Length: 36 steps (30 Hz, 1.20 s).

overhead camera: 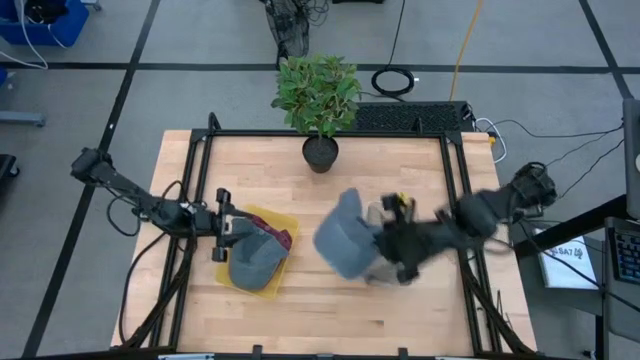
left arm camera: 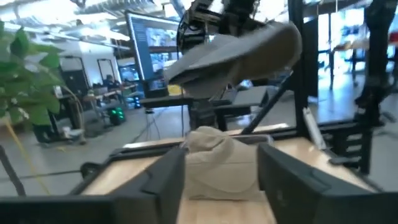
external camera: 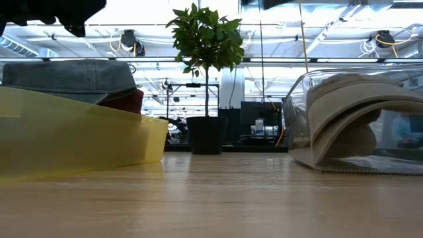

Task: Pick & Place hat
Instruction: Put the gray cap into the yellow bin

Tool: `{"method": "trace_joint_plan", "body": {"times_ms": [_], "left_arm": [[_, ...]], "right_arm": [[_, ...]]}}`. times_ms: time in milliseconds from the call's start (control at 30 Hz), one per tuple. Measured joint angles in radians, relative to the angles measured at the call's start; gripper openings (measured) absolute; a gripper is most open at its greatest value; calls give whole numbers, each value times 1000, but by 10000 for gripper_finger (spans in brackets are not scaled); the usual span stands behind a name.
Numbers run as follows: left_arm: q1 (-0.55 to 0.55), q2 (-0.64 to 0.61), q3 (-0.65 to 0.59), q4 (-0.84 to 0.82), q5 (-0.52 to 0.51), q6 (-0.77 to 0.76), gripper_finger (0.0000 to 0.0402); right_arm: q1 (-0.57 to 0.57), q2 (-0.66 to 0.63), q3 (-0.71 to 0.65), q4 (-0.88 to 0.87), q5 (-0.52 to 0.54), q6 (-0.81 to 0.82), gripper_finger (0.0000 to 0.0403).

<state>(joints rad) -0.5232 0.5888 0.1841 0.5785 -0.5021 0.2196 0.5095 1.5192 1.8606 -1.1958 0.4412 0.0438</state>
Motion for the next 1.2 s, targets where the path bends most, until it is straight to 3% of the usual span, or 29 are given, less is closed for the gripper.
{"method": "trace_joint_plan", "body": {"times_ms": [167,333,433,633,733,833,967,1200], "left_arm": [[0,103,0,26,12,93,262],[0,196,0,106,33,30,284],[-1,210,2,147,84,-28,284],[-13,209,47,128,56,-79,276],[-27,209,143,-40,12,-65,274],[-35,226,287,-359,-72,-90,274],[-34,309,483,-691,-93,-149,277],[15,544,736,-956,-39,-197,313]], "right_arm": [[-166,15,-13,198,-209,-213,0],[-233,41,-58,277,-359,-357,0],[-247,71,-118,282,-338,-441,0],[-284,173,-177,383,-258,-580,0],[-292,238,-179,456,-240,-695,0],[-292,277,-179,529,-230,-780,0],[-292,307,-179,540,-228,-818,0],[-274,319,-177,614,-179,-842,0]]}}
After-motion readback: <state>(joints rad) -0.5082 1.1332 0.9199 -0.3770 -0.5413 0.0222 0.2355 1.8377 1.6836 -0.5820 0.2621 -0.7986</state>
